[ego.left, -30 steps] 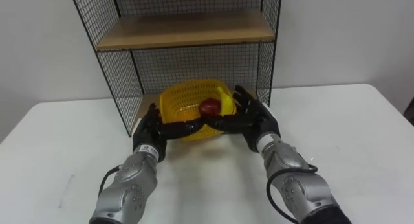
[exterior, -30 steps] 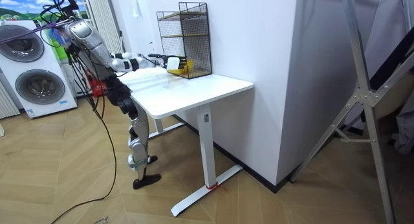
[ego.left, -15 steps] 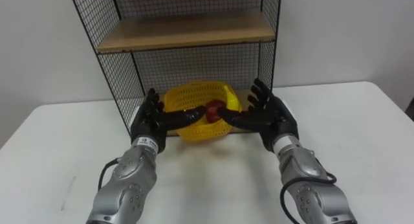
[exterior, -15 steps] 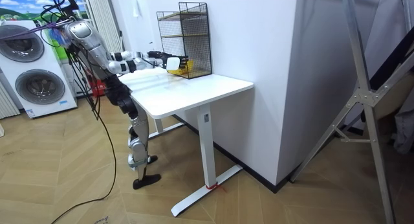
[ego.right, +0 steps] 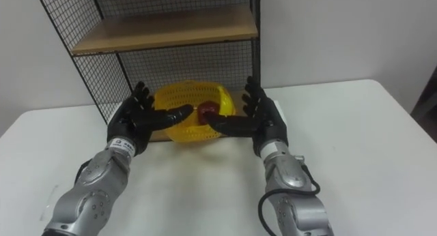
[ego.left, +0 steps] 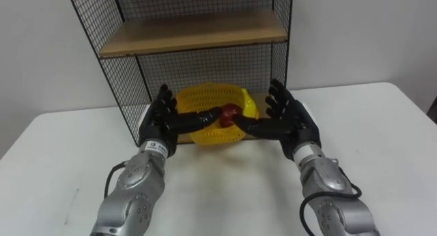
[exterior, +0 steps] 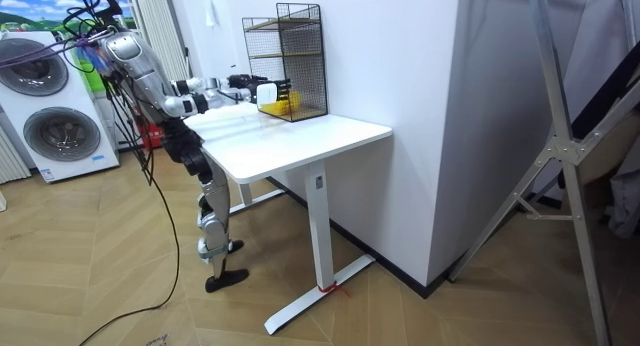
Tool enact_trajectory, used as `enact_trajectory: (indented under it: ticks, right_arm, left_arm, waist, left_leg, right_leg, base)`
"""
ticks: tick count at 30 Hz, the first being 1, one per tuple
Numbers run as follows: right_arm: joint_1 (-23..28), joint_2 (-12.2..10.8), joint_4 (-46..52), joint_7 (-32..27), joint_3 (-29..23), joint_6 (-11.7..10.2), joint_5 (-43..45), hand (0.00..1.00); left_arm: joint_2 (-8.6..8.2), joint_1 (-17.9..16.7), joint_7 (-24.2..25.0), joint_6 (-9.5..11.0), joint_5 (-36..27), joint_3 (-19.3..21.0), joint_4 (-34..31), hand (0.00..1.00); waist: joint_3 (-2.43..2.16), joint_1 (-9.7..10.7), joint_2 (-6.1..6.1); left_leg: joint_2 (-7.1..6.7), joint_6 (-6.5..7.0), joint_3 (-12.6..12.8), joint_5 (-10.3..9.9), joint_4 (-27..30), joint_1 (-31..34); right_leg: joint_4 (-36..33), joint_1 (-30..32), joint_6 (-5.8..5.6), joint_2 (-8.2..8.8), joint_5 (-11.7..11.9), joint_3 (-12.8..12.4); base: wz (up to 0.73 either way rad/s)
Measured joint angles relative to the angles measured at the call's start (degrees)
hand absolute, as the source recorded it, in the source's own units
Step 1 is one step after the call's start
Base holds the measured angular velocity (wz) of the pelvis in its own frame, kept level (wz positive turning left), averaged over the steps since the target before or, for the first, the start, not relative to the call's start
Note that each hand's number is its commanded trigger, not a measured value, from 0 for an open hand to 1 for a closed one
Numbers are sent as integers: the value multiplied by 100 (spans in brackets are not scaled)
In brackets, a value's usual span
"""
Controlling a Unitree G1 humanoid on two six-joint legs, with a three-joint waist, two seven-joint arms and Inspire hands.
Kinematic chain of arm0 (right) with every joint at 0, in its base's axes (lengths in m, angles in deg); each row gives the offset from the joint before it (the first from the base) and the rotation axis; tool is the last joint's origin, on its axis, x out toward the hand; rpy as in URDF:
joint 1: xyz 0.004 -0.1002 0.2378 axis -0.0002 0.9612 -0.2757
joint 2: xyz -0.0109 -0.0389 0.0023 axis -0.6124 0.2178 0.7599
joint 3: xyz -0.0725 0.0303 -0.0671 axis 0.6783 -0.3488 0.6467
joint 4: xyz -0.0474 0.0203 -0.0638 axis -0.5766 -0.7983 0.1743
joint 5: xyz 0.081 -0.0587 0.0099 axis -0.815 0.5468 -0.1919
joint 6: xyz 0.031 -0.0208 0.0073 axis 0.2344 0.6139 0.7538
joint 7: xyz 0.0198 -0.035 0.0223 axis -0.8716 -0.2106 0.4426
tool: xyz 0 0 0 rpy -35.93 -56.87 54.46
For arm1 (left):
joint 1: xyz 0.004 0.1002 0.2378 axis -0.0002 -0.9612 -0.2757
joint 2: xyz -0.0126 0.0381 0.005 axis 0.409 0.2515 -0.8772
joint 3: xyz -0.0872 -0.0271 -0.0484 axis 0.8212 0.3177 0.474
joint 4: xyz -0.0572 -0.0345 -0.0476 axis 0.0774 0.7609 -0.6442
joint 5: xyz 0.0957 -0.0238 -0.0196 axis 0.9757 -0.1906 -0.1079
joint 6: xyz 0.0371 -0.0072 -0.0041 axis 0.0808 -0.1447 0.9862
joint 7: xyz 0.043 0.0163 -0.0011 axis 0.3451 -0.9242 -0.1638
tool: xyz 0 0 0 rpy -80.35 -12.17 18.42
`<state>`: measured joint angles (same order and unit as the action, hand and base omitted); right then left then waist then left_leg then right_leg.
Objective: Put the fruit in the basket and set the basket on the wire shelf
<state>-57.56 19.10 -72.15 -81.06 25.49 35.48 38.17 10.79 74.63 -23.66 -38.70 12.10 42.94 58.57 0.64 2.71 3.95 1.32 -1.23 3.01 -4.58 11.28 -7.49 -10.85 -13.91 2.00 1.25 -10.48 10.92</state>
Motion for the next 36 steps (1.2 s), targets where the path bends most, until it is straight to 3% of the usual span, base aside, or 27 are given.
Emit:
enact_trajectory:
  ticks: [8,13,22,36]
  right_arm:
    - [124,21,183,181,-142,-2,2,0]
    - [385,35,558,252,-344,0,5,0]
    - [585,40,895,354,-431,0,-1,0]
    - [587,75,903,566,-638,0,7,0]
  left_arm:
    - [19,-8,61,0,115,2,-98,0]
    - [35,-260,158,2,360,122,-732,0]
    - [92,-535,212,4,357,244,-1079,0]
    - [191,-617,220,82,355,270,-1095,0]
  waist:
    - [-1,10,0]
    - [-6,27,4]
    - [-55,23,-16]
    - [-25,3,-45]
  left_leg:
    - [-1,1,-3,0,5,1]
    - [-3,1,-5,-1,12,50]
    - [-9,4,-1,-2,15,35]
    - [-13,7,16,-4,-2,33]
  right_leg:
    - [11,-5,0,0,7,-4]
    - [13,38,0,3,15,1]
    - [14,22,-10,11,15,20]
    - [3,49,-23,4,9,-64]
  base:
    - [0]
    - [0]
    - [0]
    - [-1]
